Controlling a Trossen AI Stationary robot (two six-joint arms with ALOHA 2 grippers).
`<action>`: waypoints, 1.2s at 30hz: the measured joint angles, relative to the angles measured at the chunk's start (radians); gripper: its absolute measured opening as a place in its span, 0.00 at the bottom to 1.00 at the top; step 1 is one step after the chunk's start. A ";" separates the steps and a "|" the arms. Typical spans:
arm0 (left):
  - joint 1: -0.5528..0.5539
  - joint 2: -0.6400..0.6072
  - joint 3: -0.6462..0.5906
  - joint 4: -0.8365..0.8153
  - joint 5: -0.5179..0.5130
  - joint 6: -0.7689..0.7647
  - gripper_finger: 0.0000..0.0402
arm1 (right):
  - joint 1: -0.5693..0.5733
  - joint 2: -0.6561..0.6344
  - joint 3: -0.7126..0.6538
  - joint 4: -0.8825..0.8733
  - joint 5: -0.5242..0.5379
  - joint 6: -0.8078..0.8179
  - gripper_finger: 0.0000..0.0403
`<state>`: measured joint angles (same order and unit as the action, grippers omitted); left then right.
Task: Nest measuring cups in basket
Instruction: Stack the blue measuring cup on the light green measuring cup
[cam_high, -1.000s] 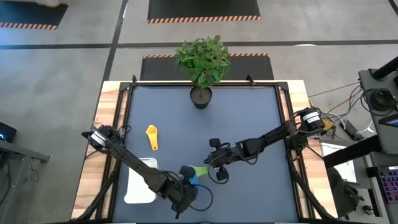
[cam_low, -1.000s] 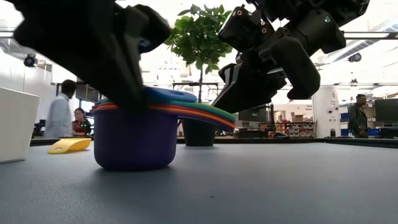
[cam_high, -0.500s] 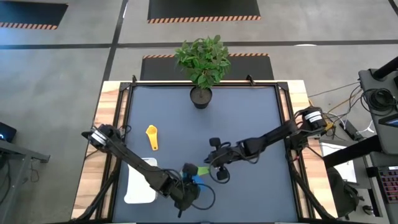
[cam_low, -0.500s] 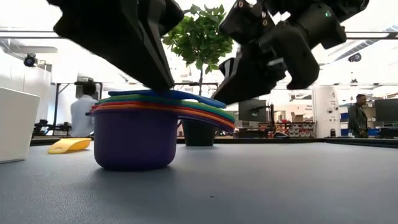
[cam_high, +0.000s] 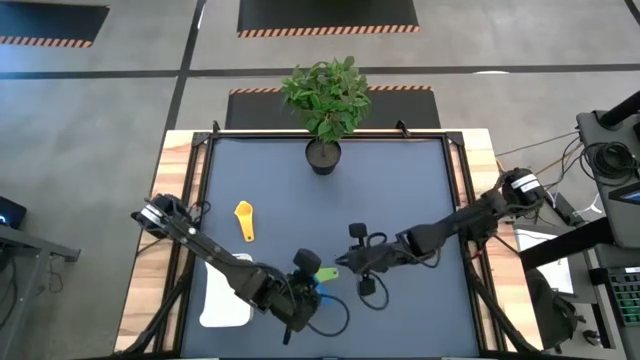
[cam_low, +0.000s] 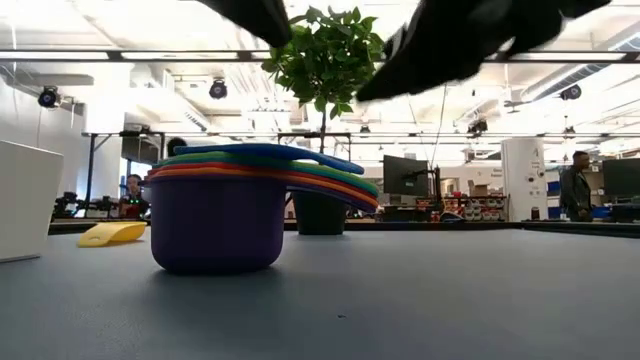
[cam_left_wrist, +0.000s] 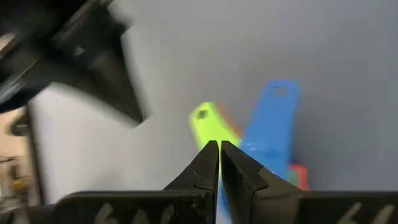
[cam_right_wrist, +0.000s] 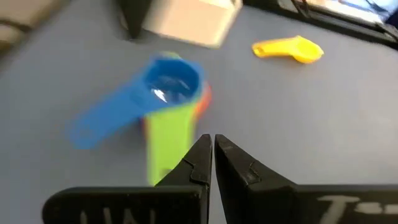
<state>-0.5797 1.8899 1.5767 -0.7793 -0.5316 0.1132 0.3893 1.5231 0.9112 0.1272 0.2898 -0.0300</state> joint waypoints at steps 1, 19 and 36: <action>0.005 -0.013 -0.004 -0.003 -0.011 0.012 0.00 | 0.018 -0.008 0.000 0.007 0.000 0.012 0.02; 0.129 -0.175 -0.306 0.297 -0.019 0.158 0.00 | 0.191 0.140 0.085 0.225 -0.001 0.257 0.02; 0.025 -0.355 -0.360 0.310 -0.013 0.046 0.00 | 0.193 0.429 0.523 -0.287 0.104 0.284 0.02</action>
<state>-0.5546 1.5346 1.2167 -0.4690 -0.5446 0.1594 0.5823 1.9525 1.4342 -0.1601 0.3939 0.2541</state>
